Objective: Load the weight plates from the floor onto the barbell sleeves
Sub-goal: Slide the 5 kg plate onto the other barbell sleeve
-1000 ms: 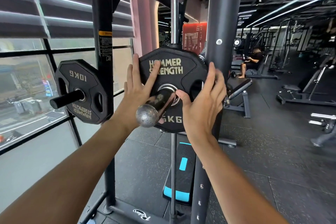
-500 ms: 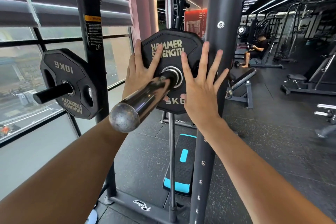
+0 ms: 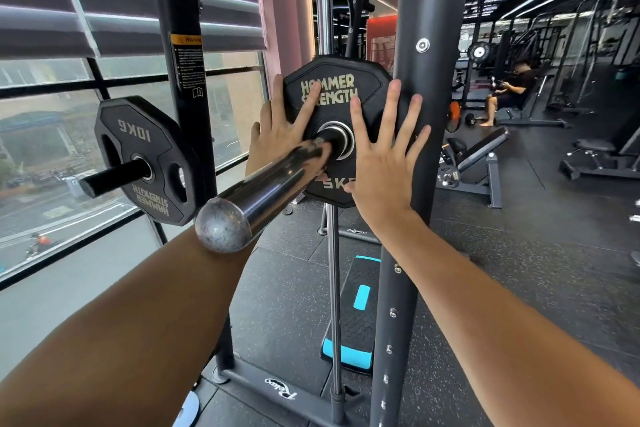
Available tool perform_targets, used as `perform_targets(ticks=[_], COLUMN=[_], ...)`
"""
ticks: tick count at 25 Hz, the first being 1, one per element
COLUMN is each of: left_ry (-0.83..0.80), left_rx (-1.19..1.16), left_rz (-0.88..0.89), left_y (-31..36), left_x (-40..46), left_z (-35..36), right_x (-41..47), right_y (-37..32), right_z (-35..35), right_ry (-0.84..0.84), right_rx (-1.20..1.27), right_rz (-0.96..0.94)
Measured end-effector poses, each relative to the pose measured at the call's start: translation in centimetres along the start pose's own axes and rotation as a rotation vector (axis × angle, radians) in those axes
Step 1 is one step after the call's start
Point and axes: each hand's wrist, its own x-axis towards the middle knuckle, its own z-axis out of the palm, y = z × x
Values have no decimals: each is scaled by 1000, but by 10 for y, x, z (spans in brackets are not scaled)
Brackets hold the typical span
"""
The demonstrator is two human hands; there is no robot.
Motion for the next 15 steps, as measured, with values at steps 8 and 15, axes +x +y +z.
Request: perform_targets(ticks=[8, 15], left_ry=[-120, -307], left_rx=[165, 321], left_rz=[15, -208], left_y=[-49, -86], left_x=[-63, -187], left_z=[-42, -117], right_x=[-39, -144], right_y=[-26, -120], right_z=[-21, -30], right_ry=[-11, -316], right_rx=[329, 841], right_rz=[89, 169])
